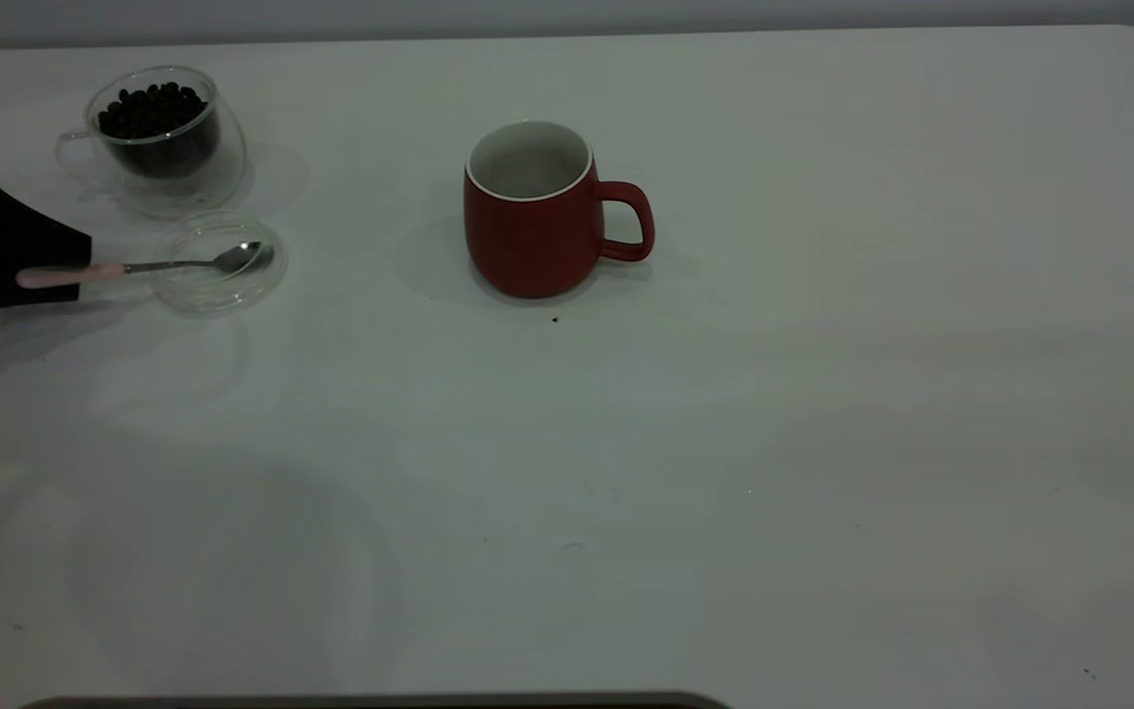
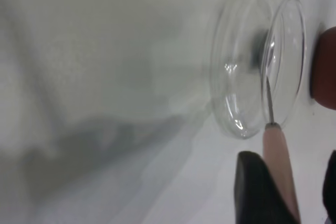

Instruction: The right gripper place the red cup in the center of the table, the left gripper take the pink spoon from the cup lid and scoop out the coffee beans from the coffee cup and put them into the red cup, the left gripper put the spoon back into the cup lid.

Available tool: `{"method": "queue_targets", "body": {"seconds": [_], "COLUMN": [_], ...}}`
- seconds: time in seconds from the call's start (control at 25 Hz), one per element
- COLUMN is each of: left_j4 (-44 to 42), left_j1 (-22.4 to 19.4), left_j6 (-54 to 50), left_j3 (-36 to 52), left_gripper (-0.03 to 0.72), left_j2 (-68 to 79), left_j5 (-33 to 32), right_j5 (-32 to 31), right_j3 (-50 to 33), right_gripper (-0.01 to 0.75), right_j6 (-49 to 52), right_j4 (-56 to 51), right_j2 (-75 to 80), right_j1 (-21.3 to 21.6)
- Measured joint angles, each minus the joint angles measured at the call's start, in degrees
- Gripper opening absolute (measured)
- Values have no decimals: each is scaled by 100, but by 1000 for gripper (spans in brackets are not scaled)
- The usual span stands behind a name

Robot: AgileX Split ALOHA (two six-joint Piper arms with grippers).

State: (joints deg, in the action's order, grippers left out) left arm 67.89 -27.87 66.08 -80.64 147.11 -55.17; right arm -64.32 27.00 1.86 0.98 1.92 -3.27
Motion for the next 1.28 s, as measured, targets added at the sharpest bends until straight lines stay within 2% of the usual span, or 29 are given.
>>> {"method": "queue_targets", "body": {"seconds": [0.12, 0.56, 0.8, 0.96, 1.12, 1.28], "left_j4": [12, 687, 675, 633, 82, -1354], "left_j1": [0, -102, -331, -399, -286, 61], "left_j6": [-7, -11, -11, -27, -394, -1437], "left_j3": [0, 0, 0, 0, 0, 21], "left_gripper": [426, 434, 434, 434, 434, 434], "left_j2": [0, 2, -241, -1108, -2432, -3860], "left_j5": [52, 66, -194, -664, -839, -683], "right_j5": [0, 0, 0, 0, 0, 0], "right_j3": [0, 0, 0, 0, 0, 0], "right_gripper": [535, 535, 534, 534, 534, 534], "right_j6": [-1, -1, -1, -7, -7, -7], "right_j4": [0, 0, 0, 0, 0, 0], "right_j2": [0, 0, 0, 0, 0, 0], "right_j1": [0, 0, 0, 0, 0, 0]}}
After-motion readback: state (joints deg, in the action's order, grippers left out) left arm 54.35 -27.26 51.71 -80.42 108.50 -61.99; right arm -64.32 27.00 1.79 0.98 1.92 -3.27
